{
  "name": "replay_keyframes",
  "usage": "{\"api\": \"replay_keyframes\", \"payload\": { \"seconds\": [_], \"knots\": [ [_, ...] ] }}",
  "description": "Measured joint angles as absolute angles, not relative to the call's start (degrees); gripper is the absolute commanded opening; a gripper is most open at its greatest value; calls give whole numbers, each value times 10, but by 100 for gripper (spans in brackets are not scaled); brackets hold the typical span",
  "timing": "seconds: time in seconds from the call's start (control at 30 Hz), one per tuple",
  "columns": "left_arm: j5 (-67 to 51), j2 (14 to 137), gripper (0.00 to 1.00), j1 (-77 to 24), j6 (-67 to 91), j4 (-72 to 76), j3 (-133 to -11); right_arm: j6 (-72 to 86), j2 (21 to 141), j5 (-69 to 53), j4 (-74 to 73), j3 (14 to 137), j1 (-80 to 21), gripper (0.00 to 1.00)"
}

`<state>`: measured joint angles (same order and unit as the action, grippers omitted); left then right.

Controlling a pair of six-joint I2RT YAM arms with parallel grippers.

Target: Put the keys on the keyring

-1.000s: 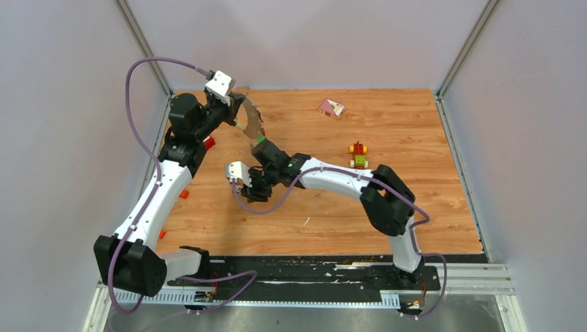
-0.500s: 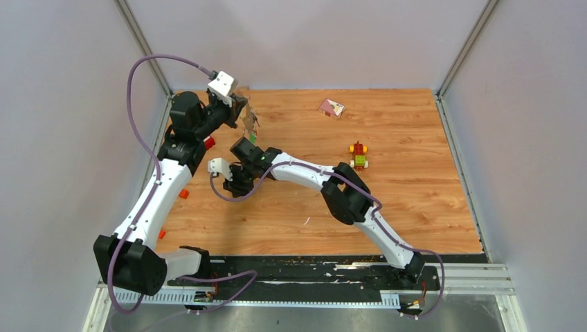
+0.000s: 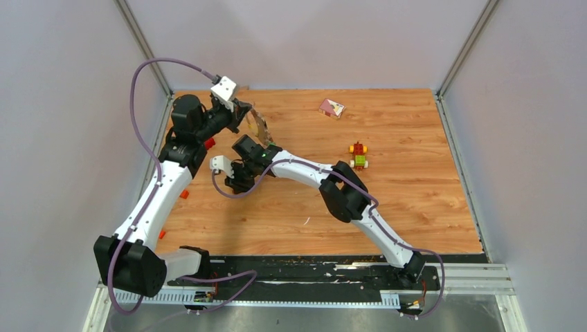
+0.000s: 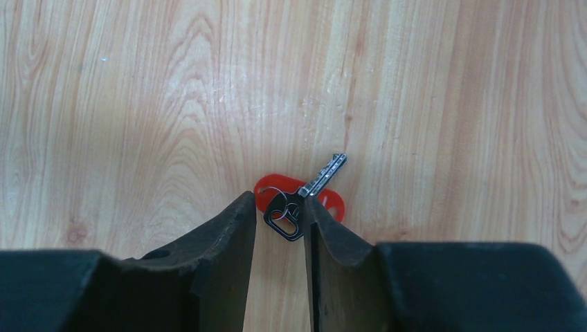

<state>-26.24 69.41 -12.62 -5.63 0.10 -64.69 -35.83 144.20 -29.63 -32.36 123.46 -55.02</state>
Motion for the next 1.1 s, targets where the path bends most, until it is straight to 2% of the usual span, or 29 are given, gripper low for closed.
{"api": "replay_keyframes", "payload": {
  "seconds": [0.17, 0.33, 0.57, 0.9, 1.1],
  "knots": [
    [-270, 694, 0, -126, -55, 1, -642, -368, 1442, -296, -323, 1235, -549, 18],
    [-272, 693, 0, -126, -56, 1, -641, -368, 1442, -296, -322, 1234, -549, 1],
    [-283, 693, 0, -126, -57, -4, -641, -365, 1399, -273, -287, 1157, -549, 0],
    [-299, 679, 0, -126, -57, -12, -626, -368, 1257, -184, -269, 944, -544, 0],
    [-302, 669, 0, -126, -59, -16, -620, -375, 1152, -159, -274, 794, -508, 0]
  ]
}}
